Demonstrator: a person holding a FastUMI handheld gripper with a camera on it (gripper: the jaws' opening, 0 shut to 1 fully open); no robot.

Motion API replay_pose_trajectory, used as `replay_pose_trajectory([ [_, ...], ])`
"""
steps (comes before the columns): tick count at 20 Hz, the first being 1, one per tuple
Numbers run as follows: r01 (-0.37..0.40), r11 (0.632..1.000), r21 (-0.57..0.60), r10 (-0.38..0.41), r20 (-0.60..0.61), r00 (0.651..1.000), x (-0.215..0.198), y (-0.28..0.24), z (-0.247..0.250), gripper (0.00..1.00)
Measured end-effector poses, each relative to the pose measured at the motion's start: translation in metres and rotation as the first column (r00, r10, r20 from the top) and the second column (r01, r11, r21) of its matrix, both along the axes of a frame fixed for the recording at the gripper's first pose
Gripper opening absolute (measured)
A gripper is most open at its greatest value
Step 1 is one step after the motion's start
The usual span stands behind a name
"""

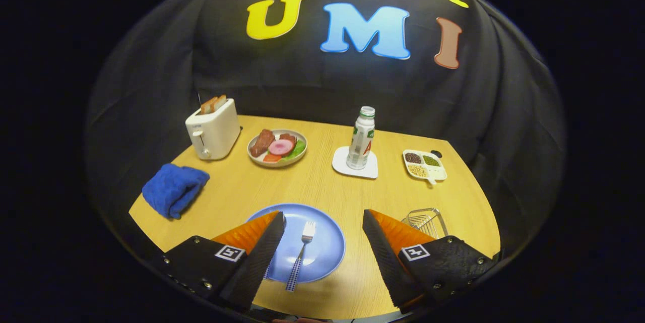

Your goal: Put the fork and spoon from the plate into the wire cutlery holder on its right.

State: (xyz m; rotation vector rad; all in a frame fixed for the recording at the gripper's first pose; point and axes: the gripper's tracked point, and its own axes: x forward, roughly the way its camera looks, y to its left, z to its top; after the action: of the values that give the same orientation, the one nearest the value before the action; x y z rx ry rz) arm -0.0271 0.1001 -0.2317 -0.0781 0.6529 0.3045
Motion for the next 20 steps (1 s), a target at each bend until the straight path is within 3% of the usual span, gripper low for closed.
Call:
replay_pose_trajectory([
  [8, -0.015, 0.999, -0.03, 0.007, -0.25, 0.968, -0.024, 0.006, -0.073, 0.97],
  [17, 0.002, 0.998, -0.064, -0.026, -0.364, 0.931, -0.032, 0.007, -0.106, 0.93],
  [19, -0.008, 0.998, -0.059, -0.016, -0.384, 0.923, -0.034, 0.011, -0.111, 0.78],
  [20, -0.012, 0.998, -0.055, -0.01, -0.39, 0.921, -0.034, 0.014, -0.113, 0.78],
])
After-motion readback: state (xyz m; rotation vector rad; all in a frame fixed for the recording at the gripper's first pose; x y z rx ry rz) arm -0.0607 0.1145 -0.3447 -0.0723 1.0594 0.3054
